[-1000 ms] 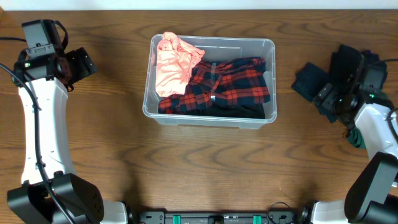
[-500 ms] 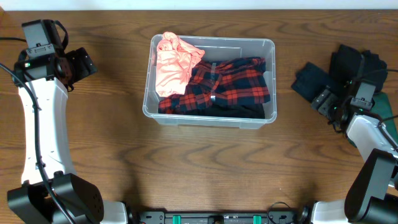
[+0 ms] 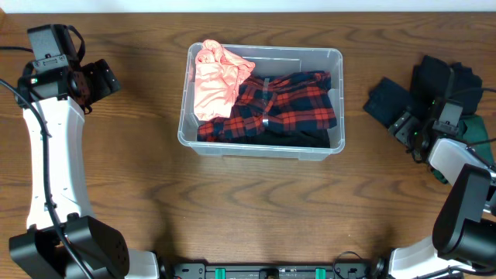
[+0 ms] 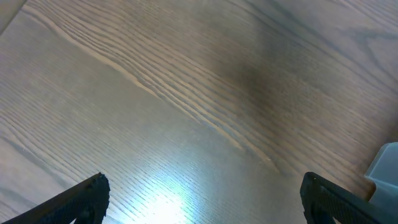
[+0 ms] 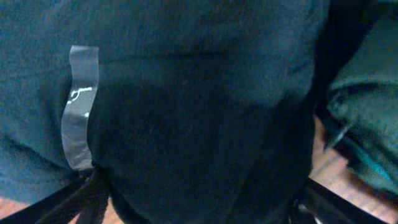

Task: Pack container
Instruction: 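Lift the navy garment with the right gripper and carry it over the bin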

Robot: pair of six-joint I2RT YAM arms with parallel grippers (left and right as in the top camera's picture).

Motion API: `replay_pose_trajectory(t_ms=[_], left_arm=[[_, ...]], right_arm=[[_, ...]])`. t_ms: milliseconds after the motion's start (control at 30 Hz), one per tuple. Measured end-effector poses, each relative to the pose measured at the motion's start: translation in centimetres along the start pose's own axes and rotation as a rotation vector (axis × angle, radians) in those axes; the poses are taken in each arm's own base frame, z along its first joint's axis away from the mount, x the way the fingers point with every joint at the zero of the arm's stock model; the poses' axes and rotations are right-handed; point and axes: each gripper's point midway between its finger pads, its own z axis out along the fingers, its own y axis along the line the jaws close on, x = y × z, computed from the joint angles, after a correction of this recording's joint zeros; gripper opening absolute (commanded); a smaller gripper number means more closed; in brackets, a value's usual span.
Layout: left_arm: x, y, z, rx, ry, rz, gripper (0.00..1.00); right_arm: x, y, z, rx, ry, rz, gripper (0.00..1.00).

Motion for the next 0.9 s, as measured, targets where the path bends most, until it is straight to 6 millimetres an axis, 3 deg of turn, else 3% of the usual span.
replay_pose_trajectory(t_ms=[33, 67, 167, 467, 600, 733, 900], left_arm=[[0.0, 0.0, 0.0, 0.0, 0.0, 0.0, 0.98], [0.0, 0.0, 0.0, 0.0, 0.0, 0.0, 0.98], [0.0, 0.0, 0.0, 0.0, 0.0, 0.0, 0.98], [0.0, 0.0, 0.0, 0.0, 0.0, 0.0, 0.98], [0.0, 0.0, 0.0, 0.0, 0.0, 0.0, 0.98], [0.0, 0.0, 0.0, 0.0, 0.0, 0.0, 0.98], [0.0, 0.0, 0.0, 0.0, 0.0, 0.0, 0.98]], right_arm=[[-0.1, 0.0, 0.1, -0.002, -0.003, -0.002, 0.68], [-0.3, 0.1, 0.3, -0.004, -0.009, 0.006, 0.43], [-0.3, 0.4, 0.5, -0.02, -0.005, 0.012, 0.01], [-0.1, 1.3, 0.2, -0.069, 0.015, 0.025, 0.01], [1.0, 1.9, -1.1, -0.108, 0.06, 0.018, 0.01], [0.7, 3.5, -4.6, -0.194, 0.061, -0.015, 0.01], [-2.0, 6.6, -11.2, -0.334, 0.001, -0.092, 0.01]])
